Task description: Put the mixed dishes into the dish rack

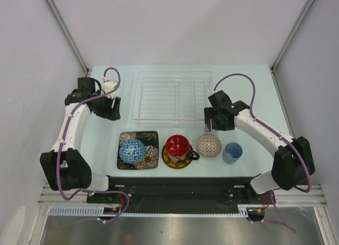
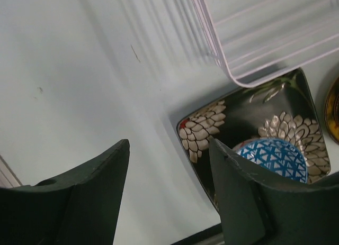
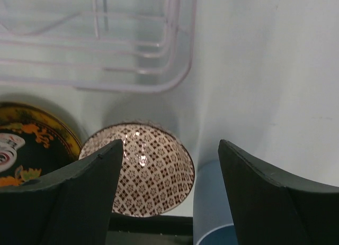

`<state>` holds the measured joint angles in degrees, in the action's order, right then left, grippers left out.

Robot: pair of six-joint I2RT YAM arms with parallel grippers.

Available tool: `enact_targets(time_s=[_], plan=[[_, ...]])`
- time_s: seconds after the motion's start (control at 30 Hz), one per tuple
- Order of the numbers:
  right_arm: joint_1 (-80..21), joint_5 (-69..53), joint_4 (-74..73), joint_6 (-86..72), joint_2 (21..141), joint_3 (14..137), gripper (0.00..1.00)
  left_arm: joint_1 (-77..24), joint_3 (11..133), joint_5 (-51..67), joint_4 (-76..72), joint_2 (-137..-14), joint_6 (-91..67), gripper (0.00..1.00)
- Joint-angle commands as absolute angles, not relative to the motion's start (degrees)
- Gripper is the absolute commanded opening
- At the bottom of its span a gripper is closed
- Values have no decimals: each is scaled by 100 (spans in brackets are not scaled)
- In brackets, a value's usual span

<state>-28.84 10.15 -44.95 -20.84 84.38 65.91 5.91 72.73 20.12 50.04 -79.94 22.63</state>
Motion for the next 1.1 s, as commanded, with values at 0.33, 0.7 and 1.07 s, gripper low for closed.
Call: enact_targets(time_s=[0.33, 0.7, 1.07], plan=[[-3015, 941, -3894, -2346, 7761, 5116, 73, 141, 6091, 2119, 5168, -7453, 2733, 65], [-2997, 756, -3182, -2470, 8085, 4816, 49, 53, 6056, 1881, 5168, -7365, 2760, 64], [-2796, 615, -3146, -2435, 8042, 4816, 3, 53, 6029, 1767, 5054, -7400, 2830, 64]])
